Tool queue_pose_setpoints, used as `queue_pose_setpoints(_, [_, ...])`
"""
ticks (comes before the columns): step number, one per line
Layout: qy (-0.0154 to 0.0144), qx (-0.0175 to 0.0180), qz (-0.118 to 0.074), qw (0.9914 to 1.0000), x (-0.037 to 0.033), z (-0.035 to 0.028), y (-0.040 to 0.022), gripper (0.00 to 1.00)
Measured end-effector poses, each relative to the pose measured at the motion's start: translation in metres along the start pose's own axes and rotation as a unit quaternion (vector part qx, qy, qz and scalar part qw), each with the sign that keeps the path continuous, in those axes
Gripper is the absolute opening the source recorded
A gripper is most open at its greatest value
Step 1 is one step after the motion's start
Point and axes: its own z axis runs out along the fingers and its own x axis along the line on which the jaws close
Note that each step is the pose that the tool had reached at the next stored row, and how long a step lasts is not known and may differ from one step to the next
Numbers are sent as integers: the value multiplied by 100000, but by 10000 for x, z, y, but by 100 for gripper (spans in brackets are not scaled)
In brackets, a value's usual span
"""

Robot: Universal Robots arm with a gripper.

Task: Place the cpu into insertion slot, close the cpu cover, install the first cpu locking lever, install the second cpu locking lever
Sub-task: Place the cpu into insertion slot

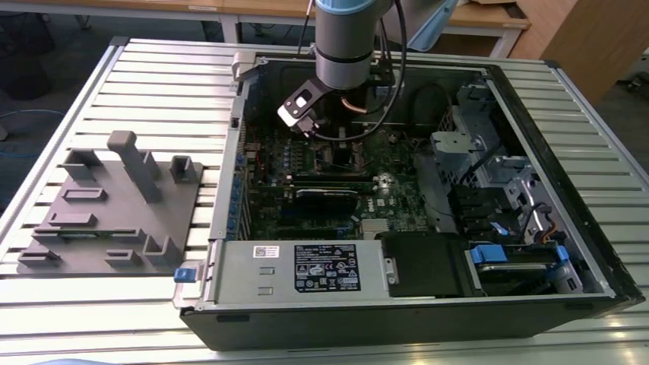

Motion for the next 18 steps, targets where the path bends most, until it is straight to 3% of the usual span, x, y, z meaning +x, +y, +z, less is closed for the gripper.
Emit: queue_pose_setpoints(18, [0,-2,2,100000,0,2,0,54])
